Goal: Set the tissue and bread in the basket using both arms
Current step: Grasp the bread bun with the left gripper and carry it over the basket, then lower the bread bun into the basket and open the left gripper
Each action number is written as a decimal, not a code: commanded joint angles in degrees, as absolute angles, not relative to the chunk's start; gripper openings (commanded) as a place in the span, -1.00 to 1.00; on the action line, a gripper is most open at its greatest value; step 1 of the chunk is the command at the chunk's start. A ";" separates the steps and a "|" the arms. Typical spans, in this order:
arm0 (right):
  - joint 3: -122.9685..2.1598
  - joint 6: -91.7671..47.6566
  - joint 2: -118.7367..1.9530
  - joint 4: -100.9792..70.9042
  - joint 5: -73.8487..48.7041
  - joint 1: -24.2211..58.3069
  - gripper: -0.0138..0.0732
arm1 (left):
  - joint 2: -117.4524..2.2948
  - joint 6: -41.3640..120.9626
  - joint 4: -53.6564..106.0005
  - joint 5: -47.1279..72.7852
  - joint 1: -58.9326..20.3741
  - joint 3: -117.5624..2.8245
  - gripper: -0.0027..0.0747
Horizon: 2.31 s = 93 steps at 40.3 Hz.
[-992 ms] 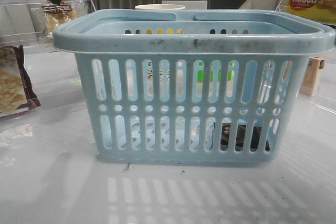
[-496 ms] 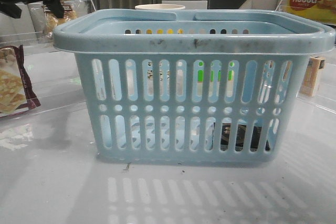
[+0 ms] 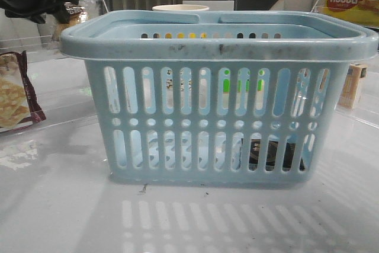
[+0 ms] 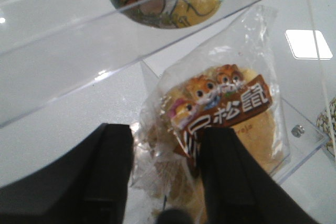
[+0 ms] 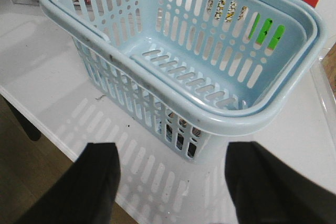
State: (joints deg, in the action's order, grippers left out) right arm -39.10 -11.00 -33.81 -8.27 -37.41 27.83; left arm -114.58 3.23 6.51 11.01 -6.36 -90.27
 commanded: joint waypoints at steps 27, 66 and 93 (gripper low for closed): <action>-40.54 -11.65 -33.68 -8.05 -33.12 27.82 0.56 | -92.95 3.21 7.20 28.27 -7.15 -92.26 -0.70; -40.54 -11.65 -33.68 -8.05 -33.12 27.82 0.56 | -91.48 14.02 8.24 47.48 -39.27 -91.31 -0.64; -40.54 -11.65 -33.68 -8.05 -33.12 27.82 0.56 | -80.98 13.67 11.57 46.92 -39.68 -85.02 0.24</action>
State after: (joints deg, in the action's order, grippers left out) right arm -39.00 -11.00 -33.81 -8.27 -37.41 27.83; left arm -87.56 14.14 9.60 49.99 -39.34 -86.04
